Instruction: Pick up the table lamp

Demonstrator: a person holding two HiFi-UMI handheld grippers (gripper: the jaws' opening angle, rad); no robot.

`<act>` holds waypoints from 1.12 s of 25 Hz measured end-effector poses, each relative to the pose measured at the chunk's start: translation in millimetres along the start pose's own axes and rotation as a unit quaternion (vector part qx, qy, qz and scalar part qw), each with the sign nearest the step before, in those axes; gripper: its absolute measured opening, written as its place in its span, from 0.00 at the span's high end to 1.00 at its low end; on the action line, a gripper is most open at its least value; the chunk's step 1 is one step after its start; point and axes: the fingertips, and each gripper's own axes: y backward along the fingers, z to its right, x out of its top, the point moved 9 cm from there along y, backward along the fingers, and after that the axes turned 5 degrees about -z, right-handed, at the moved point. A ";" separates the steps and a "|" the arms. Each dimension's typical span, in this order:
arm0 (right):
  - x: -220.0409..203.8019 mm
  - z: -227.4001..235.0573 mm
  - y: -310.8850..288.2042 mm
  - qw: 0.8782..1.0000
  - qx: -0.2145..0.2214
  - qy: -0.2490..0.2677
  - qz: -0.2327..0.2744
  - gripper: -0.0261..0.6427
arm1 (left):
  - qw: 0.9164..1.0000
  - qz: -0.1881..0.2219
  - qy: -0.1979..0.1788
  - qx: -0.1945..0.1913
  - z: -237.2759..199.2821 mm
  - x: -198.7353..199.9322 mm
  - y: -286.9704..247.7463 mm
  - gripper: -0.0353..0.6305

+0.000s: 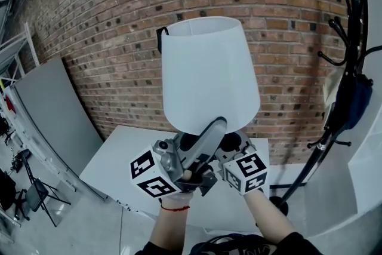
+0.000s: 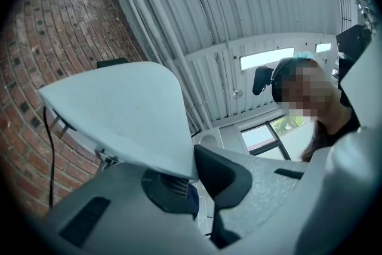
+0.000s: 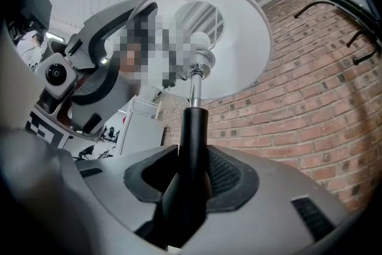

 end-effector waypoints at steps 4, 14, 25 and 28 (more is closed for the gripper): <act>1.9 0.1 0.4 1.000 -0.001 -0.001 0.001 0.74 | 1.000 0.000 0.000 0.002 0.6 1.3 -1.9 0.93; 3.4 -0.5 -0.5 1.000 -0.005 0.004 -0.001 0.74 | 1.000 0.006 0.001 0.002 -0.6 2.6 -0.7 0.93; -0.6 1.7 -1.0 1.000 -0.005 0.002 -0.007 0.74 | 1.000 0.006 0.009 0.006 -4.3 -0.6 -0.7 0.93; -2.8 1.5 -2.2 1.000 -0.006 0.000 -0.010 0.74 | 1.000 0.005 0.013 0.009 -6.3 -1.7 0.5 0.93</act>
